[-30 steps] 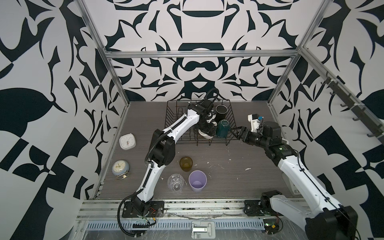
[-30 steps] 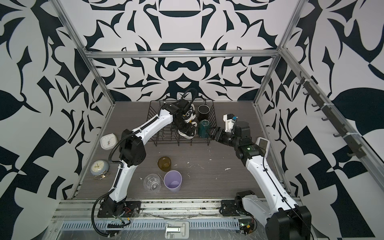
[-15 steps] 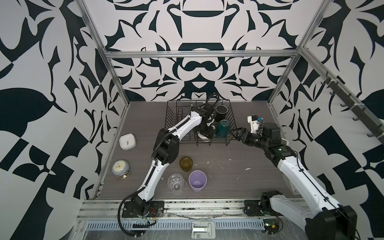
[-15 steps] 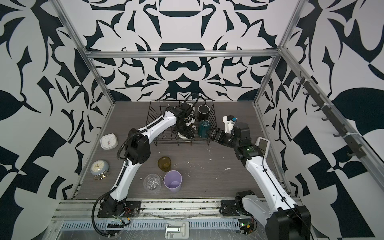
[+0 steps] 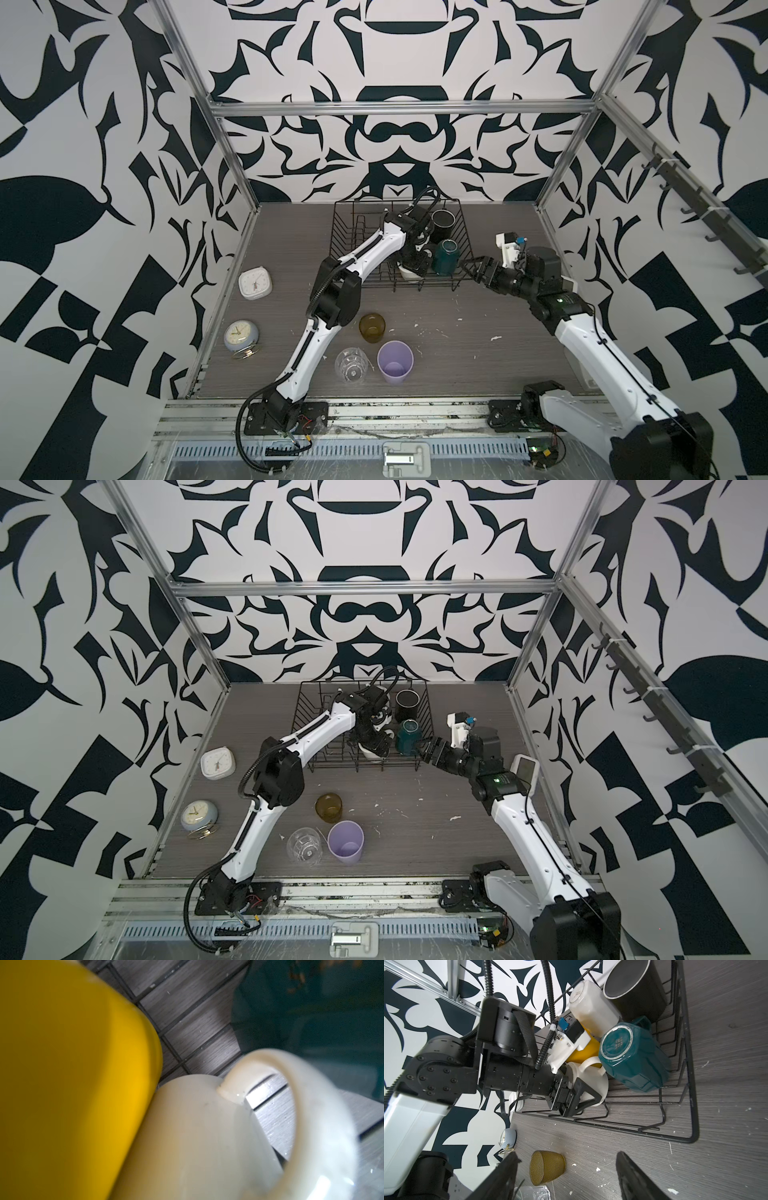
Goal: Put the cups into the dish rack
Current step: 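Lower the red-lined mug upside down into the rack beside the yellow mug, then open the left gripper to release the mug in the rack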
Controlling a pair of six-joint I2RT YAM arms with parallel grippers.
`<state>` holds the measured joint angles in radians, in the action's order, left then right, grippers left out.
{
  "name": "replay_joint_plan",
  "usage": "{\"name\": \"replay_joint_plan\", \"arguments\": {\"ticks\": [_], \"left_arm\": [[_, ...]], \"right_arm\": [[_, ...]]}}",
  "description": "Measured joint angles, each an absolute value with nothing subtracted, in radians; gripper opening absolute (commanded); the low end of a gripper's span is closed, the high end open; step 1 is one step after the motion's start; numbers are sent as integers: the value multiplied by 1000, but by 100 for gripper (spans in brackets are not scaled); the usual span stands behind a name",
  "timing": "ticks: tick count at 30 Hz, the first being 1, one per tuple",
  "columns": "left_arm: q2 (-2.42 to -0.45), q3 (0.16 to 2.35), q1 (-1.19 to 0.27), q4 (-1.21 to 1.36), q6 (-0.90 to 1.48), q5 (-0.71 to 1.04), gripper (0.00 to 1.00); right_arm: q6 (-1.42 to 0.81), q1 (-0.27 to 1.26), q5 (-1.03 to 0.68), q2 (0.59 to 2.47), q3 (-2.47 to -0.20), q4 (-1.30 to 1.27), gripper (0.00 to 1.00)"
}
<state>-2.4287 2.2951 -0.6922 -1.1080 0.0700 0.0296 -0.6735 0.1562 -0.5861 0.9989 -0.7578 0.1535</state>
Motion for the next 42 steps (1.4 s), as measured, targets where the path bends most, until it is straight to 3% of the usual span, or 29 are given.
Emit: {"name": "replay_joint_plan", "arguments": {"ticks": [1,5,11,19,21,35,42], "left_arm": [[-2431,2296,-693,-1107,71,26,49],[-2431,2297,-694,-1105,74,19,69],[-2431,2297,-696,-1104,74,1,84],[-2431,2296,-696,-1097,75,-14,92],[-2431,2291,-696,-1092,75,-20,100],[-2405,2245,-696,-1032,80,-30,99],[-2253,2070,-696,-918,83,-30,100]], "right_arm": [[-673,154,-587,997,-758,153,77],[-673,152,-588,995,-758,152,77],[-674,152,-588,995,-758,153,77],[-674,152,-590,995,-758,153,77],[-674,152,-590,995,-758,153,77],[-677,152,-591,995,-758,152,76],[-673,152,-591,995,-758,157,75]]}}
